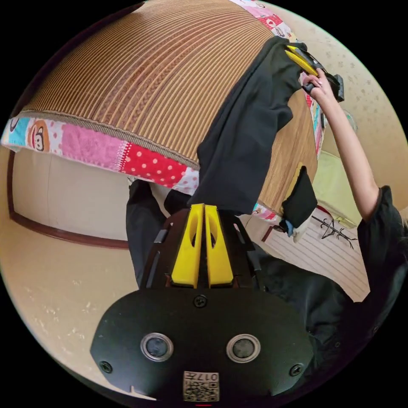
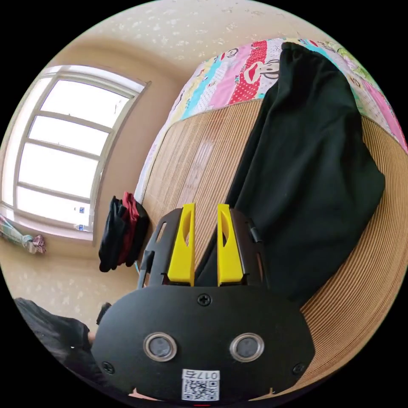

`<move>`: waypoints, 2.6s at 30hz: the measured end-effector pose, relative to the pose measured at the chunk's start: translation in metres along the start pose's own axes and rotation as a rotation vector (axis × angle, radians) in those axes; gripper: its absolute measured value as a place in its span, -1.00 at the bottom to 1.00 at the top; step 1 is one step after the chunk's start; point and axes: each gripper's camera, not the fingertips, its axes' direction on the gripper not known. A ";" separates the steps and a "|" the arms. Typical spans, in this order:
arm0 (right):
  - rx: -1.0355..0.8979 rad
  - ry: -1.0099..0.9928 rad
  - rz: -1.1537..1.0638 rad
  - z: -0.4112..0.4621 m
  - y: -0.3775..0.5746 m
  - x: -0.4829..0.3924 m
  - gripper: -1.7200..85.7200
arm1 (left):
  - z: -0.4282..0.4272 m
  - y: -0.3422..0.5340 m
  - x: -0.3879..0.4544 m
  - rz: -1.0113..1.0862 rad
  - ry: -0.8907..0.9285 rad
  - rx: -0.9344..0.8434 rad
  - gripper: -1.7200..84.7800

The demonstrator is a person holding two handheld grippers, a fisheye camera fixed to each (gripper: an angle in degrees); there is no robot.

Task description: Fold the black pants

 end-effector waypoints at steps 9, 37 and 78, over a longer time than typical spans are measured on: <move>-0.171 0.270 0.263 -0.010 0.305 0.002 -0.67 | -0.054 -0.074 0.030 0.347 0.045 0.018 -0.72; 0.186 -0.357 0.548 -0.085 0.384 0.114 -0.65 | -0.120 -0.138 0.100 0.459 0.134 0.019 -0.65; 0.565 -0.387 -0.107 -0.272 0.270 -0.139 -0.93 | -0.347 0.000 0.473 1.026 0.391 0.393 -0.85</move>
